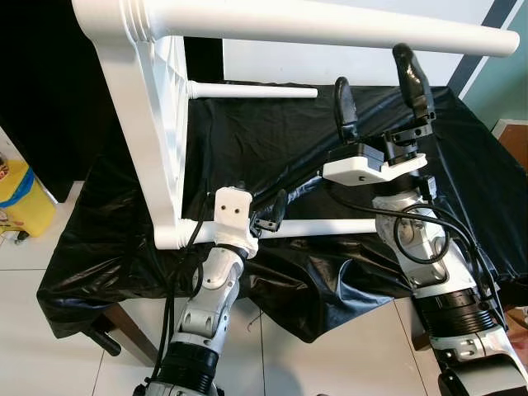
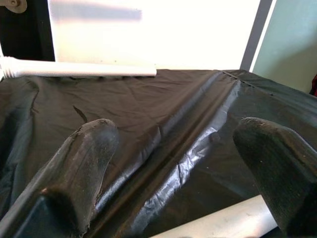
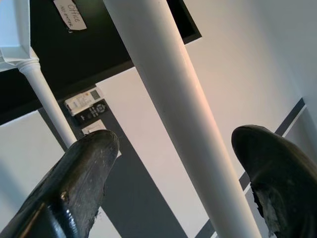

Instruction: Building children table

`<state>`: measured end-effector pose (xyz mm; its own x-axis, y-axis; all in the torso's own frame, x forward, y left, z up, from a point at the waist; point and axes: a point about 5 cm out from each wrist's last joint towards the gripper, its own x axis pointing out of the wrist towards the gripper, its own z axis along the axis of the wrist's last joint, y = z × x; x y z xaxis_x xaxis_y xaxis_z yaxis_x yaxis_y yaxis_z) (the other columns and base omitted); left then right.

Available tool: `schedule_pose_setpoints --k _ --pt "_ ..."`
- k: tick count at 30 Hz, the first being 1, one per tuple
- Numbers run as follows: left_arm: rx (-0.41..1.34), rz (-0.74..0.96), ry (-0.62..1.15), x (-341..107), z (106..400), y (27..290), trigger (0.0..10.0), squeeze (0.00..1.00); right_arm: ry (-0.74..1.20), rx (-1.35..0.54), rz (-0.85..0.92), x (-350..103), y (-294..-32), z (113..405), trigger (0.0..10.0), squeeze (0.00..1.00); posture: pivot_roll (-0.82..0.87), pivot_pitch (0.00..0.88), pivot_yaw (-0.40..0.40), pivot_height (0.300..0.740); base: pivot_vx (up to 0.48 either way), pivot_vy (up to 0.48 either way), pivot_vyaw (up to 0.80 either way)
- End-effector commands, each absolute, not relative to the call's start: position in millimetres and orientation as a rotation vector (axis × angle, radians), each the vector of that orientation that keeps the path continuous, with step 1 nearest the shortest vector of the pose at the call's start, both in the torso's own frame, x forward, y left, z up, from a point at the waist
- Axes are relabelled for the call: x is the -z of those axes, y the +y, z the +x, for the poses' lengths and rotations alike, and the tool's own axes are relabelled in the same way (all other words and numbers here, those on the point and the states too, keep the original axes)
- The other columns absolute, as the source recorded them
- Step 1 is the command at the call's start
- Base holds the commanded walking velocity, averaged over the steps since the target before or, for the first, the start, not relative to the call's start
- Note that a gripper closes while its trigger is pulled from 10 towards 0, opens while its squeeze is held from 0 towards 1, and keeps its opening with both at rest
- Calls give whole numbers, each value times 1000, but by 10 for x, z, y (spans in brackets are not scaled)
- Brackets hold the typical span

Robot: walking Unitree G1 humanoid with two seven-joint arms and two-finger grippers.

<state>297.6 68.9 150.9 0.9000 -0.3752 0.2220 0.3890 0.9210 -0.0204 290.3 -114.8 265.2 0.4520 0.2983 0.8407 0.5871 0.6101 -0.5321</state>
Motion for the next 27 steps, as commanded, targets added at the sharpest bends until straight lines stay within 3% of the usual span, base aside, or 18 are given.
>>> schedule_pose_setpoints --k 1,8,21,27 --pt "412 -70 -206 -1492 2978 650 10000 0 -1163 249 -948 -2734 -1172 2885 10000 0 25 26 -91 740 0 0 0" --pt "416 -72 -200 -1491 2993 640 10000 0 -1221 275 -941 -2914 -1157 2881 10000 0 11 37 -91 740 0 0 0" --pt "404 -76 -200 -1503 3034 668 10000 0 -1086 68 -987 -3172 -1005 3030 10000 0 -5 46 -82 740 0 0 0" --pt "362 -79 -203 -1535 3192 713 10000 0 -1011 -32 -1040 -3370 -939 3089 10000 0 -24 48 -72 740 0 0 0"
